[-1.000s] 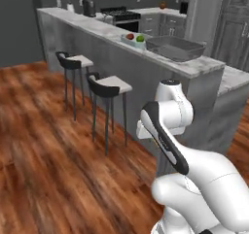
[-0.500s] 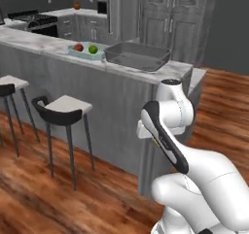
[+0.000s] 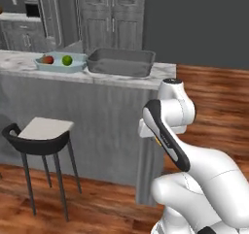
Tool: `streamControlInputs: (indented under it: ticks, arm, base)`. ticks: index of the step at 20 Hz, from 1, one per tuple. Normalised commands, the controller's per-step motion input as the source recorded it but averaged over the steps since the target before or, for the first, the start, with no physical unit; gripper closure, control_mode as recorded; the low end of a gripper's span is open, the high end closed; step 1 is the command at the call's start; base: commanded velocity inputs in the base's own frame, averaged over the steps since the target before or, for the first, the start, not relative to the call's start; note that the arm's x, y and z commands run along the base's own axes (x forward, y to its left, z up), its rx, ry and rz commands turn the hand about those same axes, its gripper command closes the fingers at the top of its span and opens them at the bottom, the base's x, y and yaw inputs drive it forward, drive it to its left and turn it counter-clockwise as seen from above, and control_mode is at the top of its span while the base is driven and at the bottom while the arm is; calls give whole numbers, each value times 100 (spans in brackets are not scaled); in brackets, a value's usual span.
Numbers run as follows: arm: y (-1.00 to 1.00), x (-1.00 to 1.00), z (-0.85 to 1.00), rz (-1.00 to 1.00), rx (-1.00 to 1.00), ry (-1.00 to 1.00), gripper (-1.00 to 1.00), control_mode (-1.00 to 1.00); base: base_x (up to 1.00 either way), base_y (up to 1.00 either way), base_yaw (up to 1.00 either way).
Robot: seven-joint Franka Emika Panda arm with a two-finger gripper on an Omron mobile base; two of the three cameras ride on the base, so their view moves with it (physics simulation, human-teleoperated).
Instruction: Place the cold items (mango and lime) from the fridge in one tupperware on the dining counter. Place the warm items (hot dog and kebab skewer) in the stove area in another tupperware.
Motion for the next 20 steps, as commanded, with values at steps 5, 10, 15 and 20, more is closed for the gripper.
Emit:
streamControlInputs:
  ticks: [5, 10, 15, 20]
  arm:
    - [0, 0, 0, 0, 0, 0, 100, 100]
    - [0, 0, 0, 0, 0, 0, 100, 100]
    - [0, 0, 0, 0, 0, 0, 100, 100]
    - [0, 0, 0, 0, 0, 0, 100, 100]
  base:
    - [4, 97, -53]
    - [15, 89, -53]
    - [8, 68, -55]
    - [-5, 14, -48]
